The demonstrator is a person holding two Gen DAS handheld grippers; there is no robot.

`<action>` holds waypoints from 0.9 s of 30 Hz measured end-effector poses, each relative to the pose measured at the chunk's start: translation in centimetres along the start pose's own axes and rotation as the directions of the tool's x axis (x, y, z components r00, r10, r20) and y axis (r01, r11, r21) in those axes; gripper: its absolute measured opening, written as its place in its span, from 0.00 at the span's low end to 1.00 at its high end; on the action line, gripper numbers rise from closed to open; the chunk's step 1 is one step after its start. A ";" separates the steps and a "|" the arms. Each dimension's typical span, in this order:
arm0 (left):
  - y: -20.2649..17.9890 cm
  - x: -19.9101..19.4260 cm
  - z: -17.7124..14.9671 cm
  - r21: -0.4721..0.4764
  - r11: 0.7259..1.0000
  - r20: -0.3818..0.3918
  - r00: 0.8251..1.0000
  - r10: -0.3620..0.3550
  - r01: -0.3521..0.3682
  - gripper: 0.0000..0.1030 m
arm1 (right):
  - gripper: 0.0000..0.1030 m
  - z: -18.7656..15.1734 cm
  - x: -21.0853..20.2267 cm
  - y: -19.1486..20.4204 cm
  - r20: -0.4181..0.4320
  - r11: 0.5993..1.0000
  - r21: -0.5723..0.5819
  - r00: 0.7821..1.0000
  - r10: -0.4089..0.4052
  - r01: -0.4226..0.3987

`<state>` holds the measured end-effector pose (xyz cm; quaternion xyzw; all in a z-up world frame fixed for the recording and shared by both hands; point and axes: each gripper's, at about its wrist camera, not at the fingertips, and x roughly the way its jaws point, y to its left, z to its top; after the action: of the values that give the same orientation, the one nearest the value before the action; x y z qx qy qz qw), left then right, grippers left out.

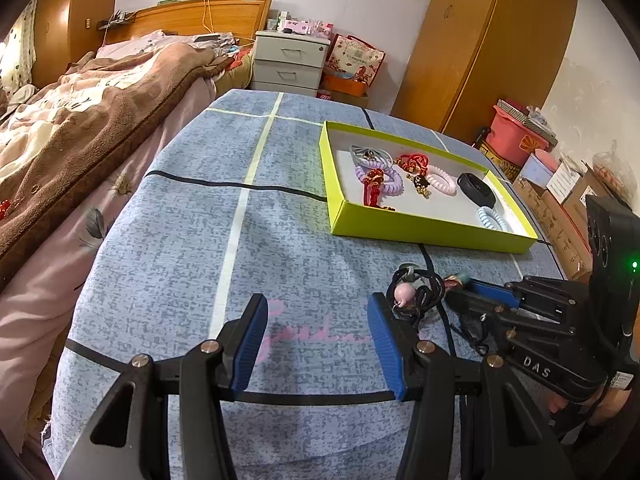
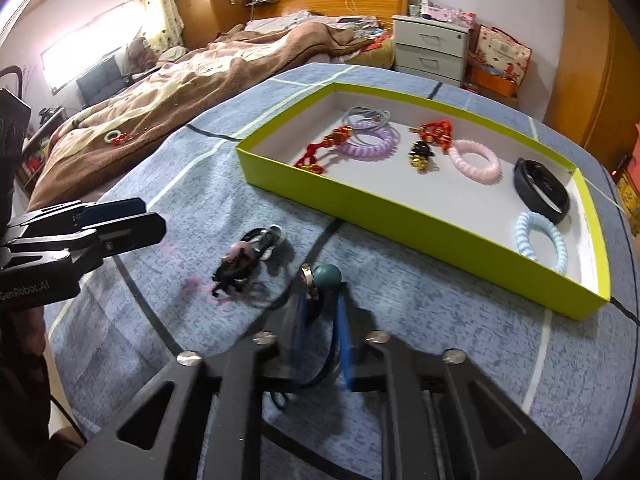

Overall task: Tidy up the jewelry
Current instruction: 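Grasp the black cord with teal bead with the right tool while the left tool grasps the pink-bead hair tie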

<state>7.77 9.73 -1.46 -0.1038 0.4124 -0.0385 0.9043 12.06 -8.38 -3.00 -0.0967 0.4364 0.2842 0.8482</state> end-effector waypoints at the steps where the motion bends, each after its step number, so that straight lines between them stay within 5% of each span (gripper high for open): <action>1: -0.1 0.0 0.0 0.002 1.000 0.000 1.000 -0.002 0.002 0.52 | 0.06 0.0 0.0 -0.2 0.002 1.000 0.009 1.000 0.002 -0.002; 13: -3.2 1.3 0.4 0.066 0.994 -0.029 0.996 -0.090 0.092 0.53 | 0.06 -0.8 -1.8 -3.0 0.042 0.993 0.117 0.999 0.003 -0.008; 27: -6.5 4.1 0.4 0.142 0.987 -0.084 0.995 -0.058 0.069 0.55 | 0.06 -2.3 -4.0 -4.4 0.084 0.983 0.183 0.996 -0.014 -0.001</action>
<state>10.89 2.80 -2.80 -0.0496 0.4407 -0.1012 0.8906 11.16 -14.58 -1.54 -0.0077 0.4238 0.2441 0.8722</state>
